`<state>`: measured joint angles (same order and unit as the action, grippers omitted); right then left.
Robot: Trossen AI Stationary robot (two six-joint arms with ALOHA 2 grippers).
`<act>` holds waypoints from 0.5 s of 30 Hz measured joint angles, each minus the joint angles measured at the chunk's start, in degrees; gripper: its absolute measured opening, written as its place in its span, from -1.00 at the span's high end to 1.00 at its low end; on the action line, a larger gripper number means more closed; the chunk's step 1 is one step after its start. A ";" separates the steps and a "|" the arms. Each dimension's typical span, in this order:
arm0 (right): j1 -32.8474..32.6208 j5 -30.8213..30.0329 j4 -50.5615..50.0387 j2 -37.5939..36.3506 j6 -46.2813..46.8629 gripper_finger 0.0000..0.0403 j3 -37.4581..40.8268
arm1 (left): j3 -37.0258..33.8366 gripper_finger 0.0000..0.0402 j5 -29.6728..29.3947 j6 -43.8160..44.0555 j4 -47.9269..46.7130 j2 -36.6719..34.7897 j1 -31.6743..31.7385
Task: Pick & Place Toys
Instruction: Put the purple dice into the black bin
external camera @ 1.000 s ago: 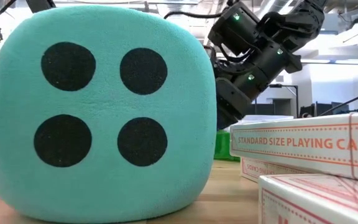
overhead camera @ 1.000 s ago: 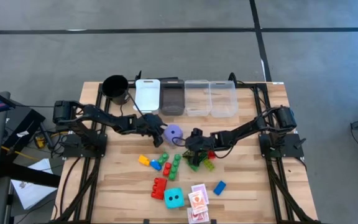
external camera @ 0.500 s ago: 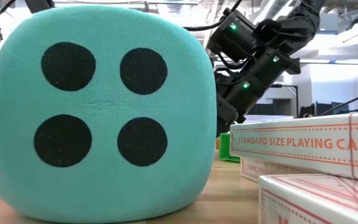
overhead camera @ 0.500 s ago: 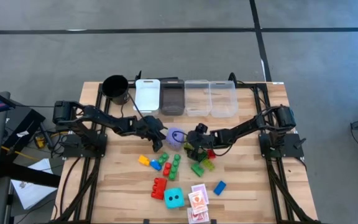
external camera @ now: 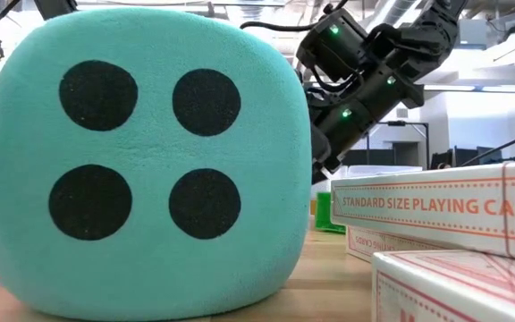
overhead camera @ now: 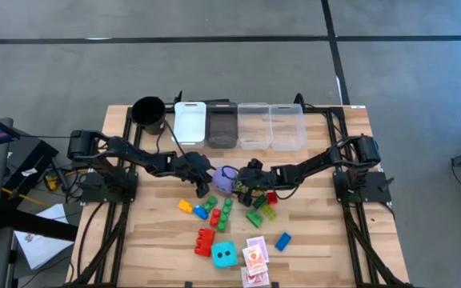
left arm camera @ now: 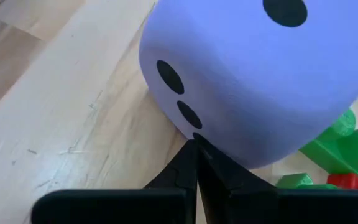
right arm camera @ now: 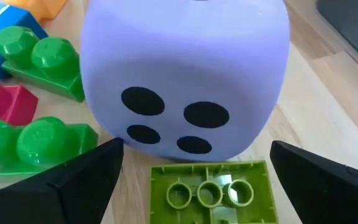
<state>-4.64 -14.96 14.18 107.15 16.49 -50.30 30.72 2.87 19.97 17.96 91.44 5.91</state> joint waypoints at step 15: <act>1.21 -3.24 -3.49 0.00 6.34 -0.99 -0.03 | -0.06 1.00 -0.98 2.84 -0.26 0.00 -1.38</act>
<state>-3.43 -18.20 10.69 107.15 22.82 -50.33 30.66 1.89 22.81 17.69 91.44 4.53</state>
